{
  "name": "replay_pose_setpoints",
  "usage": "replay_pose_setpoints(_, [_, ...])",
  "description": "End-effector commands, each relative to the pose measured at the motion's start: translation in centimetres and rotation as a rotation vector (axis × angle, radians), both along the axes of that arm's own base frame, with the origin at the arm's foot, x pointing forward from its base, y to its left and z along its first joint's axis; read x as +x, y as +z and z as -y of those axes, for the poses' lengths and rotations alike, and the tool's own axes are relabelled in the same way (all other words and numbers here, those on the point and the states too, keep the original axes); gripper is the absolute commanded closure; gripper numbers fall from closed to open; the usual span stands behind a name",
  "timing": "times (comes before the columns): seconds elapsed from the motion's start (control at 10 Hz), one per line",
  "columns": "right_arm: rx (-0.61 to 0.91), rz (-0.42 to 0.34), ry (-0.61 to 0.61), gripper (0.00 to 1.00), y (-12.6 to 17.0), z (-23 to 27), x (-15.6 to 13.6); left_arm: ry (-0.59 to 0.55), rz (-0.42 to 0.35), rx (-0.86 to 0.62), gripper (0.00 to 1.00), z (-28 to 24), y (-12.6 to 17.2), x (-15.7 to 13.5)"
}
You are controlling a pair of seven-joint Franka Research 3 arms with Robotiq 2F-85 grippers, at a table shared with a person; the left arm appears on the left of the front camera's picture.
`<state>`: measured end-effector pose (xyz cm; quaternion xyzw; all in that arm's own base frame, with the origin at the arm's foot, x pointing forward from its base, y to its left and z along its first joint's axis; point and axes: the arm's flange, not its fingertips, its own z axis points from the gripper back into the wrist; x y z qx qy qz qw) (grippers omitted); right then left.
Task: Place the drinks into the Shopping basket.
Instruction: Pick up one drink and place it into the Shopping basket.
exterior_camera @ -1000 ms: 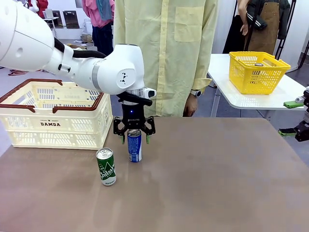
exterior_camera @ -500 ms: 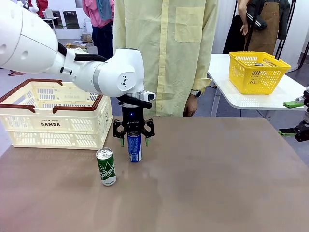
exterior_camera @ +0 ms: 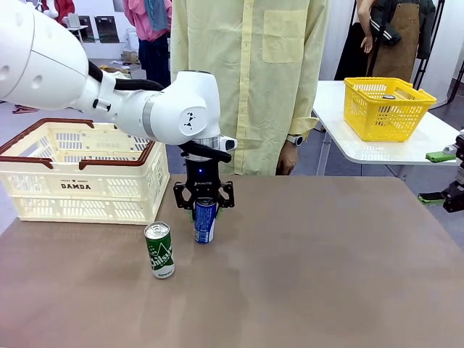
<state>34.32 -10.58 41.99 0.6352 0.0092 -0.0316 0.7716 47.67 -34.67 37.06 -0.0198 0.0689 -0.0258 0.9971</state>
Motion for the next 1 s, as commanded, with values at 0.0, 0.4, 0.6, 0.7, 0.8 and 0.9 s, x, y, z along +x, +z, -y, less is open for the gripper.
replay_pose_setpoints(0.0, [-0.009, -0.007, 0.014, 0.00, 0.3, 0.3, -0.1, 0.005, 0.002, 0.014, 1.00, -0.4, 0.1, -0.2])
replay_pose_setpoints(0.4, [-0.009, -0.007, 0.014, 0.00, 0.3, 0.3, -0.1, 0.016, 0.012, 0.000, 1.00, -1.1, 0.8, -0.5])
replay_pose_setpoints(0.6, [-0.009, -0.007, 0.014, 0.00, 0.3, 0.3, -0.1, 0.034, 0.075, -0.027, 1.00, -2.4, 4.8, -1.4])
replay_pose_setpoints(0.7, [-0.009, -0.007, 0.014, 0.00, 0.3, 0.3, -0.1, -0.005, 0.104, -0.041, 1.00, -3.0, 8.1, -2.2])
replay_pose_setpoints(0.8, [-0.009, -0.007, 0.014, 0.00, 0.3, 0.3, -0.1, -0.045, 0.117, -0.065, 1.00, -3.3, 11.4, -3.0])
replay_pose_setpoints(0.9, [-0.009, -0.007, 0.014, 0.00, 0.3, 0.3, -0.1, -0.082, 0.106, -0.100, 1.00, -3.7, 14.4, -3.7])
